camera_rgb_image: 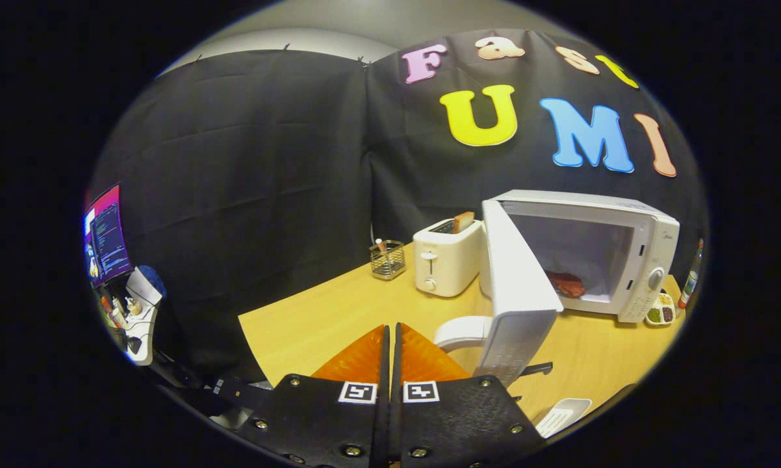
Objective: Open the microwave, put the food inside, and close the microwave door.
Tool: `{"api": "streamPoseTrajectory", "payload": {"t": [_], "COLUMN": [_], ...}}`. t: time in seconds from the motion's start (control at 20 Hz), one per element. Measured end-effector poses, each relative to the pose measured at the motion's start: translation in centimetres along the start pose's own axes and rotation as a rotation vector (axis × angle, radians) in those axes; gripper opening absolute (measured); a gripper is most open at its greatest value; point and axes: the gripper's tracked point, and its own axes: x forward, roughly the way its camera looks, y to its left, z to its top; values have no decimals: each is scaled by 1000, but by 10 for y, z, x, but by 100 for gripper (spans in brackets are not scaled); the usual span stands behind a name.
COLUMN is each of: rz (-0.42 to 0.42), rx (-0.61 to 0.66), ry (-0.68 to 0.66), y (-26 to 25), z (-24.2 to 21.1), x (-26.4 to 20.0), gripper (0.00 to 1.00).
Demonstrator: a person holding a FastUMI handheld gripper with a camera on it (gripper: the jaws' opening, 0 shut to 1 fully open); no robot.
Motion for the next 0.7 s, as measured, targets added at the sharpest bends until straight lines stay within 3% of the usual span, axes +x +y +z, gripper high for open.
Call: {"api": "streamPoseTrajectory", "payload": {"t": [0.35,0.7], "rz": [-191,-283], "rx": [65,83], "ry": [15,10], "y": [-98,-165], "z": [-3,1], "x": [-10,2], "gripper": [1,1]}}
